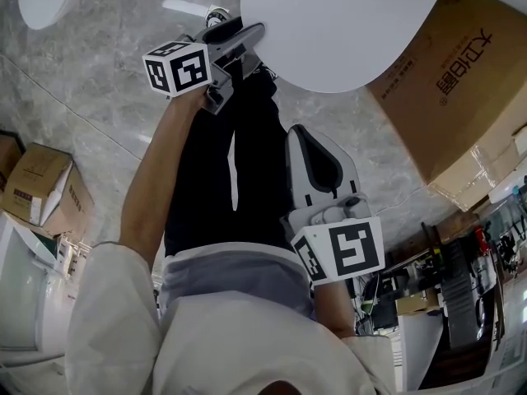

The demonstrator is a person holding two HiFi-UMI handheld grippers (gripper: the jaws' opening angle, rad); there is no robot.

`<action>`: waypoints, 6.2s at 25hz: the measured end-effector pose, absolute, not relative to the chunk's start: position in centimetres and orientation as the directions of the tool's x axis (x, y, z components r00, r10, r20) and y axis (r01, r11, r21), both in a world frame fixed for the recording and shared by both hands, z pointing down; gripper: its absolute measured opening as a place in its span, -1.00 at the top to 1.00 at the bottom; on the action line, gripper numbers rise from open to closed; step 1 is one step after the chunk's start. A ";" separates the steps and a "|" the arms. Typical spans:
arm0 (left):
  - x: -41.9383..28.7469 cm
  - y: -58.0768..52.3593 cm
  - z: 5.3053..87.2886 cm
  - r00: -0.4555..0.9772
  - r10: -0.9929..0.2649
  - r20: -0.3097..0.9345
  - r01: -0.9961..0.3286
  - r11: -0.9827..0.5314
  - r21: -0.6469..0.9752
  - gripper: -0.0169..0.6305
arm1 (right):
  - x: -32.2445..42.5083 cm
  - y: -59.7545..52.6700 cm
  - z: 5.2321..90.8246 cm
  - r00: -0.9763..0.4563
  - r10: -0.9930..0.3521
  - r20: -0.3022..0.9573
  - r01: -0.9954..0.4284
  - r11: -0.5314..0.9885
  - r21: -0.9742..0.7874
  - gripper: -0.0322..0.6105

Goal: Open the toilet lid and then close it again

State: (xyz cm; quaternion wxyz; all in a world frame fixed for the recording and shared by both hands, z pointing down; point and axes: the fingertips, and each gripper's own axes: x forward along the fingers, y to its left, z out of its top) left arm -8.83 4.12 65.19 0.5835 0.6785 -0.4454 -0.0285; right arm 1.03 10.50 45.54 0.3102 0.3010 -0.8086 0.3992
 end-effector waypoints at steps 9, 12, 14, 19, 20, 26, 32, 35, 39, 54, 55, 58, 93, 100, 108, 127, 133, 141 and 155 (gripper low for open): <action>-8.8 3.7 62.8 0.607 -0.637 0.475 -0.568 0.069 0.820 0.26 | 0.7 9.8 43.8 -0.636 -0.256 0.728 -0.729 0.509 -0.458 0.87; -8.7 3.5 61.9 0.606 -0.642 0.471 -0.566 0.069 0.822 0.25 | 0.6 9.6 43.2 -0.641 -0.257 0.723 -0.724 0.514 -0.460 0.87; -8.7 3.4 61.3 0.604 -0.645 0.468 -0.563 0.070 0.823 0.25 | 0.5 9.4 42.8 -0.645 -0.259 0.719 -0.721 0.518 -0.460 0.87; -8.8 3.1 59.8 0.608 -0.649 0.458 -0.554 0.067 0.830 0.24 | 0.6 8.8 41.7 -0.648 -0.269 0.712 -0.719 0.525 -0.456 0.87; -8.8 3.0 59.5 0.608 -0.650 0.455 -0.552 0.065 0.831 0.24 | 0.6 8.6 41.5 -0.648 -0.272 0.711 -0.719 0.525 -0.455 0.87; -8.6 2.7 57.8 0.612 -0.660 0.437 -0.542 0.053 0.839 0.22 | 1.1 8.2 40.5 -0.648 -0.284 0.707 -0.720 0.530 -0.447 0.87; -8.6 2.2 55.9 0.611 -0.676 0.413 -0.529 0.040 0.848 0.20 | 1.3 8.1 39.2 -0.653 -0.292 0.698 -0.714 0.544 -0.441 0.87; -8.5 1.9 55.2 0.610 -0.684 0.400 -0.519 0.037 0.854 0.19 | 1.4 8.0 38.6 -0.654 -0.299 0.695 -0.714 0.547 -0.437 0.87; -8.6 1.6 54.3 0.605 -0.693 0.392 -0.516 0.034 0.856 0.18 | 1.5 7.7 37.9 -0.656 -0.308 0.689 -0.714 0.549 -0.434 0.87; -8.2 0.1 50.9 0.622 -0.691 0.368 -0.492 0.020 0.871 0.14 | 1.9 6.2 34.0 -0.657 -0.358 0.663 -0.719 0.562 -0.410 0.87; -8.2 0.0 50.7 0.625 -0.688 0.369 -0.492 0.020 0.870 0.14 | 1.8 6.1 33.9 -0.657 -0.359 0.663 -0.719 0.563 -0.407 0.87; -8.4 -0.3 50.2 0.630 -0.684 0.367 -0.489 0.017 0.872 0.14 | 1.4 5.7 33.3 -0.653 -0.367 0.662 -0.722 0.565 -0.399 0.87; -8.4 -2.9 44.8 0.746 -0.580 0.328 -0.434 -0.049 0.899 0.09 | 0.9 2.1 27.3 -0.574 -0.511 0.640 -0.809 0.472 -0.349 0.87; -8.4 -3.6 43.5 0.778 -0.550 0.305 -0.410 -0.075 0.909 0.09 | 0.6 0.4 25.9 -0.555 -0.544 0.630 -0.825 0.456 -0.333 0.87; -8.4 -4.5 42.1 0.812 -0.514 0.277 -0.389 -0.121 0.913 0.10 | 0.0 -1.0 25.3 -0.540 -0.563 0.626 -0.836 0.444 -0.322 0.87; -8.3 -7.6 38.3 0.810 -0.539 0.231 -0.408 -0.235 0.882 0.10 | -1.1 -2.0 23.6 -0.524 -0.597 0.607 -0.846 0.447 -0.290 0.87; -8.4 -8.9 37.3 0.785 -0.567 0.250 -0.460 -0.262 0.848 0.10 | -1.1 -2.3 23.2 -0.524 -0.604 0.600 -0.846 0.450 -0.286 0.87; -8.4 -10.8 36.1 0.745 -0.604 0.281 -0.528 -0.277 0.803 0.17 | 0.1 -2.6 22.6 -0.511 -0.620 0.596 -0.855 0.440 -0.275 0.87; -8.5 -14.4 33.7 0.732 -0.636 0.243 -0.519 -0.290 0.804 0.18 | 0.7 -3.0 22.1 -0.499 -0.638 0.586 -0.863 0.426 -0.271 0.87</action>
